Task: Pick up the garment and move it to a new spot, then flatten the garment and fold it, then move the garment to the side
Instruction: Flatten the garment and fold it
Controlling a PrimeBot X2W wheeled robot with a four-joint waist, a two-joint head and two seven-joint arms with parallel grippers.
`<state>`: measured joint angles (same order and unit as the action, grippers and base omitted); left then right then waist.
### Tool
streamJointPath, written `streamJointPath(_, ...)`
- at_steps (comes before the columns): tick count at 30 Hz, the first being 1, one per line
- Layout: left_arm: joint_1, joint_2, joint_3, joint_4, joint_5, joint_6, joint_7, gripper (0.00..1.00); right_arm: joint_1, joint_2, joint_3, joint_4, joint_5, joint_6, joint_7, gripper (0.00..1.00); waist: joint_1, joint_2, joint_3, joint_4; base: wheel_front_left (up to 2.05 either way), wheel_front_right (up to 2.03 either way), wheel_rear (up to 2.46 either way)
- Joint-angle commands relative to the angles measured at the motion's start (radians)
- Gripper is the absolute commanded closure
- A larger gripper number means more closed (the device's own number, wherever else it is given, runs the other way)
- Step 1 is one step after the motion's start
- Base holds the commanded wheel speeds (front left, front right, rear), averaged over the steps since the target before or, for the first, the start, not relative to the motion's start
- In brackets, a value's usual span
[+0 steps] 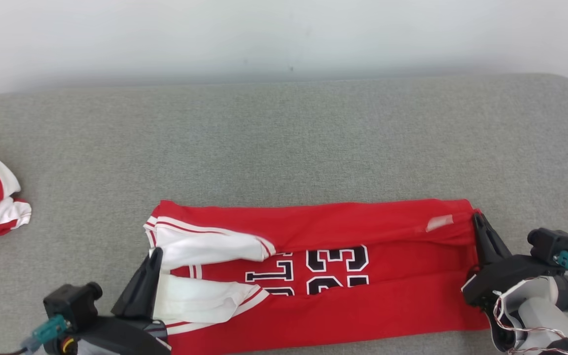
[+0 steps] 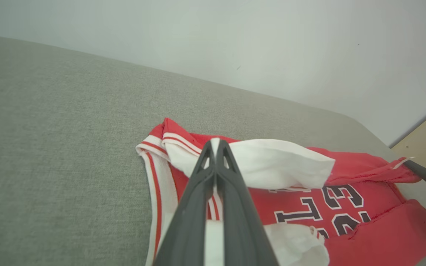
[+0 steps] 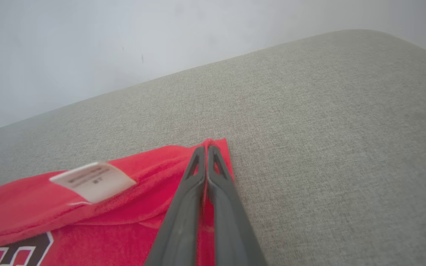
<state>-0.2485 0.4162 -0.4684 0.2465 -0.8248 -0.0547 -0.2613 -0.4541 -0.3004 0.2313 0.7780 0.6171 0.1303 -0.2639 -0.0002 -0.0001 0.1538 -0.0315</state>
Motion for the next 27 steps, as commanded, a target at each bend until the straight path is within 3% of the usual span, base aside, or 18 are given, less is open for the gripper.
streamJointPath(1,0.023,-0.018,0.013,0.016,0.015,-0.011,-0.005,1.00,0.020,-0.013,0.001,-0.004,0.011,0.001,-0.001,1.00,0.0002,0.0001,-0.009,0.013,0.00,0.00,0.00)
streamJointPath(8,0.060,-0.073,0.041,0.100,0.042,-0.041,-0.005,1.00,0.059,-0.010,0.007,-0.005,0.023,0.001,-0.001,1.00,0.0002,0.0001,-0.026,0.017,0.00,0.00,0.00)
streamJointPath(9,0.066,-0.079,0.045,0.116,0.046,-0.041,-0.005,0.87,0.063,-0.007,0.007,-0.002,0.026,0.001,-0.001,1.00,0.0002,0.0001,-0.028,0.016,0.00,0.00,0.00)
streamJointPath(10,0.069,-0.082,0.046,0.131,0.057,-0.044,-0.005,0.56,0.066,-0.004,0.004,-0.002,0.027,0.001,-0.001,0.64,0.0002,0.0001,-0.031,0.015,0.00,0.00,0.00)
streamJointPath(11,0.068,-0.090,0.051,0.138,0.066,-0.047,-0.005,0.00,0.069,-0.002,0.000,-0.007,0.028,0.001,-0.001,0.00,0.0002,0.0001,-0.035,0.014,0.00,0.00,0.00)
streamJointPath(18,0.104,-0.130,0.131,0.136,0.152,-0.049,-0.005,0.00,0.106,-0.004,-0.030,-0.060,0.031,0.001,-0.001,0.00,0.0002,0.0001,-0.063,0.018,0.00,0.00,0.00)
streamJointPath(24,0.178,-0.194,0.279,0.037,0.303,-0.028,-0.004,0.00,0.162,0.001,-0.068,-0.129,0.004,0.001,-0.001,0.00,0.0002,0.0001,-0.089,0.030,0.00,0.00,0.00)
streamJointPath(27,0.233,-0.246,0.365,-0.026,0.407,-0.037,-0.004,0.00,0.166,0.002,-0.079,-0.086,-0.028,0.001,-0.001,0.00,0.0002,0.0001,-0.105,0.042,0.00,0.00,0.00)
